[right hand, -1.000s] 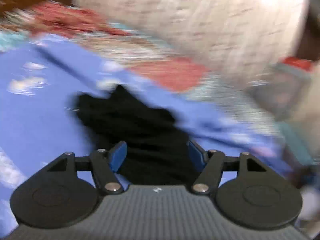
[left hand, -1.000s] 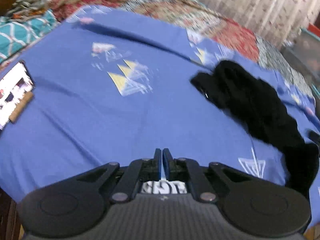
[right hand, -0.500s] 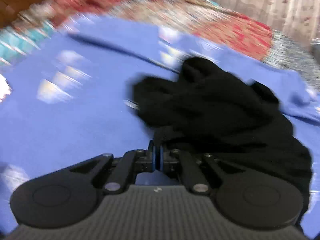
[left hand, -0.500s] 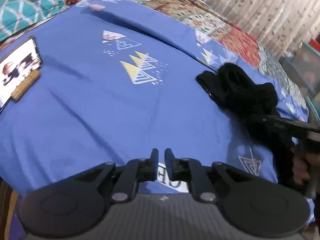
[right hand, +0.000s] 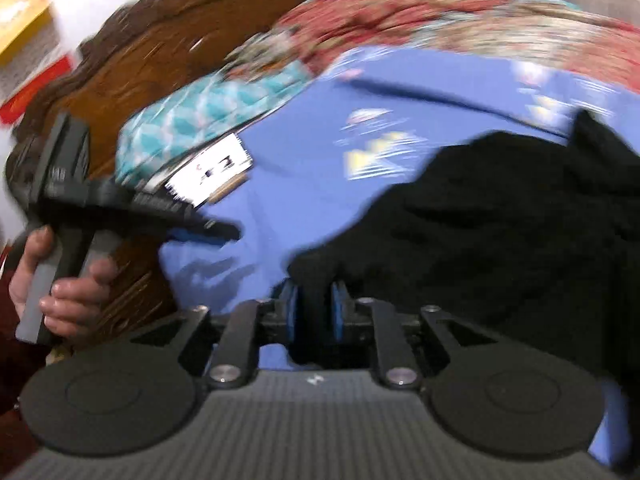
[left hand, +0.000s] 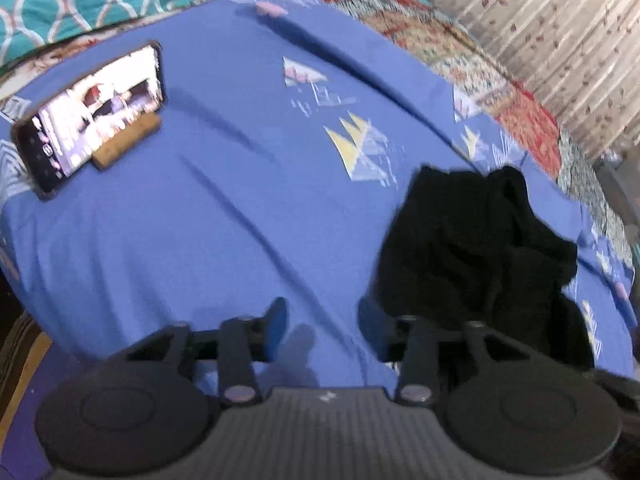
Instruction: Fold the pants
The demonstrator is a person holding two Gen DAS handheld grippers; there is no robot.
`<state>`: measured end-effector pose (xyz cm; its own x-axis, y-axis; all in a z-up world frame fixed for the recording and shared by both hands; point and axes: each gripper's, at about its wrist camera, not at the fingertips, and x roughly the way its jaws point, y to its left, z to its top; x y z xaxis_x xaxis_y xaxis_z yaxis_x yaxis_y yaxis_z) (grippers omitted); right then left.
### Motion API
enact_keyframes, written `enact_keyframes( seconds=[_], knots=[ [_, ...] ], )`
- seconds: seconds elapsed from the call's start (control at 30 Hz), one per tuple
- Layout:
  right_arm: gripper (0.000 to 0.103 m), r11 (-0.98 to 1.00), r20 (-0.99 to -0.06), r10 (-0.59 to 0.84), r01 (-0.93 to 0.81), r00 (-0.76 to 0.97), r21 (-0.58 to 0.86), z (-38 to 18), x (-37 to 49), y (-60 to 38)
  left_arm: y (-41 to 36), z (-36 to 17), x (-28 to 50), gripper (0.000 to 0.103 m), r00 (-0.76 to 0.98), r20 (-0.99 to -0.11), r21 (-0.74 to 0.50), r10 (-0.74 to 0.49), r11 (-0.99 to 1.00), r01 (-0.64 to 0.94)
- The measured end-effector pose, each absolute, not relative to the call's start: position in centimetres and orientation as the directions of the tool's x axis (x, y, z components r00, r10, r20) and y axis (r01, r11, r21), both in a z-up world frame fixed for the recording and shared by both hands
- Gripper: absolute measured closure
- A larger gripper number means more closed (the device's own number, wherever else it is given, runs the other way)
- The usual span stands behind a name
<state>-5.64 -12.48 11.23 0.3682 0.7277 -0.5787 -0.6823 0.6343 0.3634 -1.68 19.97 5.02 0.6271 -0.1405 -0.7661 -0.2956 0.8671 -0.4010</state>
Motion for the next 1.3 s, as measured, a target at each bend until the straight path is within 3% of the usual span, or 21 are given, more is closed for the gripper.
enact_keyframes(
  seconds=[0.07, 0.17, 0.27, 0.33, 0.47, 0.53, 0.6, 0.63, 0.7, 0.83, 0.9, 0.97, 1.03, 1.1, 1.17, 1.2, 1.3],
  knots=[
    [0.073, 0.714, -0.558, 0.681, -0.600, 0.474, 0.361, 12.1, -6.2, -17.1, 18.9, 4.6, -1.3, 0.046, 0.608, -0.771, -0.421, -0.187, 0.867, -0.267],
    [0.054, 0.838, -0.558, 0.546, -0.425, 0.625, 0.344, 12.4, -7.2, -24.1, 17.1, 3.4, 0.1, 0.028, 0.555, -0.781, -0.477, -0.287, 0.847, -0.234],
    [0.043, 0.906, -0.592, 0.412, -0.245, 0.692, 0.345, 11.5, -9.3, -29.8, 15.5, 2.8, 1.7, 0.021, 0.526, -0.765, -0.537, -0.371, 0.819, -0.204],
    [0.033, 0.924, -0.613, 0.347, -0.145, 0.710, 0.355, 10.6, -10.9, -32.5, 14.7, 2.5, 2.7, 0.006, 0.523, -0.749, -0.572, -0.406, 0.794, -0.204],
    [0.023, 0.935, -0.652, 0.287, -0.058, 0.702, 0.350, 8.1, -12.7, -33.5, 14.1, 1.8, 4.6, 0.002, 0.513, -0.760, -0.576, -0.399, 0.780, -0.246],
    [0.025, 0.932, -0.688, 0.293, -0.039, 0.664, 0.359, 6.5, -12.0, -33.1, 13.6, 1.4, 5.3, 0.015, 0.502, -0.778, -0.551, -0.376, 0.792, -0.261],
    [0.093, 0.943, -0.750, 0.284, -0.032, 0.598, 0.332, 5.3, -10.9, -32.1, 13.0, 1.4, 5.8, 0.069, 0.477, -0.825, -0.469, -0.302, 0.838, -0.280],
    [0.095, 0.953, -0.773, 0.260, -0.027, 0.579, 0.301, 5.4, -10.4, -31.7, 13.0, 1.5, 5.8, 0.072, 0.470, -0.837, -0.446, -0.280, 0.848, -0.288],
    [0.096, 0.971, -0.738, 0.220, -0.068, 0.638, 0.231, 7.5, -10.0, -32.0, 13.8, 2.3, 5.3, 0.096, 0.495, -0.812, -0.488, -0.308, 0.824, -0.288],
    [0.096, 0.975, -0.510, -0.112, -0.004, 0.853, -0.222, 14.0, -9.7, -34.0, 16.1, 4.9, 3.8, 0.096, 0.571, -0.783, -0.482, -0.246, 0.821, -0.307],
    [0.096, 0.873, -0.309, -0.334, 0.168, 0.890, -0.458, 16.0, -9.3, -36.0, 17.3, 5.7, 2.9, 0.096, 0.597, -0.767, -0.495, -0.236, 0.809, -0.317],
    [0.093, 0.772, -0.168, -0.480, 0.324, 0.861, -0.548, 16.4, -8.9, -38.9, 18.0, 5.7, 2.2, 0.096, 0.602, -0.759, -0.516, -0.249, 0.793, -0.323],
    [0.081, 0.673, -0.103, -0.608, 0.443, 0.787, -0.592, 15.3, -8.2, -42.1, 17.8, 5.1, 2.0, 0.096, 0.589, -0.761, -0.527, -0.271, 0.789, -0.318],
    [0.049, 0.611, -0.144, -0.704, 0.490, 0.695, -0.622, 13.4, -7.9, -44.8, 17.1, 4.2, 1.7, 0.092, 0.565, -0.776, -0.517, -0.280, 0.796, -0.316],
    [0.050, 0.691, -0.319, -0.701, 0.496, 0.638, -0.527, 11.7, -8.5, -47.3, 16.8, 3.7, 1.6, 0.085, 0.551, -0.787, -0.506, -0.279, 0.803, -0.316],
    [0.050, 0.743, -0.403, -0.664, 0.497, 0.630, -0.447, 11.3, -9.0, -48.1, 16.5, 3.5, 1.6, 0.067, 0.543, -0.793, -0.498, -0.275, 0.806, -0.320],
    [0.049, 0.807, -0.529, -0.574, 0.543, 0.625, -0.234, 10.2, -11.2, -49.5, 16.2, 3.4, 1.5, 0.044, 0.530, -0.807, -0.472, -0.259, 0.822, -0.317]
  ],
)
